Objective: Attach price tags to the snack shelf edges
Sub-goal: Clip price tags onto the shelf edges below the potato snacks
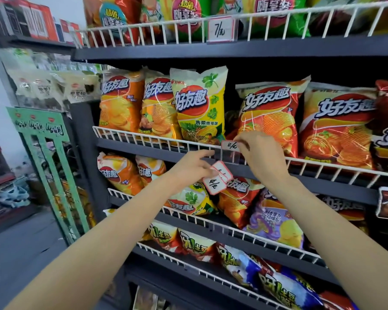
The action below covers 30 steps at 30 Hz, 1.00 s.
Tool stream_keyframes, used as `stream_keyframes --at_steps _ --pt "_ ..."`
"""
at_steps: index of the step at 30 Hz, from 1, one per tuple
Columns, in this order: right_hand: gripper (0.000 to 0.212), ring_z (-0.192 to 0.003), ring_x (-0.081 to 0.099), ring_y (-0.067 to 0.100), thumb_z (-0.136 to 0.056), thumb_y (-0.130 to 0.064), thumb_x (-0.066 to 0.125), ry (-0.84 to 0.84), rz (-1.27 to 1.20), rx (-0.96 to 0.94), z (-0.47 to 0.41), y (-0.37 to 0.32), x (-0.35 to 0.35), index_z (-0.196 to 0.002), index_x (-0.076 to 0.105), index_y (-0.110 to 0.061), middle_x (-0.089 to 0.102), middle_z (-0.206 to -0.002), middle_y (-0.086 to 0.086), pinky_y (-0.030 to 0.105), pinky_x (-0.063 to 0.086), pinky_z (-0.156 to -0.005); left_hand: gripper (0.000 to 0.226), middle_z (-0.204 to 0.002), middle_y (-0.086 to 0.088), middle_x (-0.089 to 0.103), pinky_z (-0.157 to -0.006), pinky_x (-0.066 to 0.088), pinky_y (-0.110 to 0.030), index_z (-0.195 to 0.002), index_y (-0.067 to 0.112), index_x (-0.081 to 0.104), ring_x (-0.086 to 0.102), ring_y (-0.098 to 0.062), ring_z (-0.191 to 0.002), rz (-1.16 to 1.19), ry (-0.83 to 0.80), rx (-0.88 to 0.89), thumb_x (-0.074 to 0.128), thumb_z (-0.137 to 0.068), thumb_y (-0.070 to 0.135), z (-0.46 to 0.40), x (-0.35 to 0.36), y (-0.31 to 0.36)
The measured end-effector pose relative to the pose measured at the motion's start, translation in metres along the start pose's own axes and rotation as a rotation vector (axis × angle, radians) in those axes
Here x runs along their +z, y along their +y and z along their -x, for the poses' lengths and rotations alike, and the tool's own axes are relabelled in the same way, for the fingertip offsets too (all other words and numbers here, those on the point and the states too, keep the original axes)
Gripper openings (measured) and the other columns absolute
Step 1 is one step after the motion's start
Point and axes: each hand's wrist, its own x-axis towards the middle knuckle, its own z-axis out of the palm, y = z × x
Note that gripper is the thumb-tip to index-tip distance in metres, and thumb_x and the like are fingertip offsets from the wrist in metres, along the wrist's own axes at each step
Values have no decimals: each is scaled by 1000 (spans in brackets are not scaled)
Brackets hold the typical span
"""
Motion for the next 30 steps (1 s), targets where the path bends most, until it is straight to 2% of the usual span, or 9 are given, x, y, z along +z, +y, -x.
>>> stream_keyframes --at_steps 2,4,9,12,14,17,22,28,30 --pt "20 -99 58 29 -93 -17 53 -8 34 -15 -1 -1 2 -107 67 -14 66 -103 8 40 51 -71 61 -81 -4 68 -84 48 -31 -139 16 40 61 -13 -76 -44 -15 11 65 -85 8 2 -5 -2" --pt "20 -99 57 29 -92 -19 55 6 36 -33 -2 -1 4 -104 69 -12 65 -101 9 39 51 -68 57 -88 -11 70 -78 47 -27 -136 19 42 61 -13 -77 -88 -36 23 64 -85 7 5 -9 -2" --pt "22 -99 55 28 -92 -19 55 -49 94 -70 -6 -2 10 -108 68 -12 59 -102 9 30 41 -60 59 -92 -14 68 -83 47 -27 -137 21 40 61 -15 -85 -152 -52 35 63 -85 5 5 -12 -2" --pt "21 -91 58 29 -92 -13 54 -45 201 -78 -5 -2 13 -111 63 -15 60 -101 9 33 43 -58 60 -93 -14 70 -80 46 -27 -138 21 39 61 -11 -79 -164 -56 43 63 -85 6 3 -13 -3" --pt "16 -80 58 30 -86 -8 62 -23 248 -89 -5 -2 16 -101 63 -13 60 -90 9 31 38 -51 60 -93 -13 69 -78 48 -26 -138 21 40 61 -9 -76 -161 -60 48 63 -85 6 3 -13 -3" --pt "17 -66 55 29 -69 -2 76 8 279 -121 -3 -2 22 -79 66 -9 57 -71 8 24 28 -44 60 -101 -17 70 -88 49 -34 -138 21 40 62 -15 -86 -158 -59 44 63 -86 6 3 -13 -2" --pt "11 -76 56 28 -68 -1 78 81 197 -133 6 -5 30 -75 70 -5 59 -77 8 27 42 -39 60 -102 -20 69 -74 48 -25 -139 19 39 59 -6 -71 -147 -70 50 62 -86 4 3 -14 -2" --pt "5 -80 56 28 -73 -7 74 74 288 -149 9 -8 29 -72 71 -3 57 -79 10 21 31 -41 63 -102 -18 69 -80 49 -29 -141 20 36 60 -9 -74 -146 -88 38 62 -86 4 2 -15 -3" --pt "3 -85 55 26 -74 -7 73 21 359 -129 8 -9 29 -77 72 -6 57 -84 8 23 32 -44 63 -102 -17 69 -83 50 -35 -141 20 35 62 -14 -79 -148 -95 33 62 -86 5 1 -16 -3"
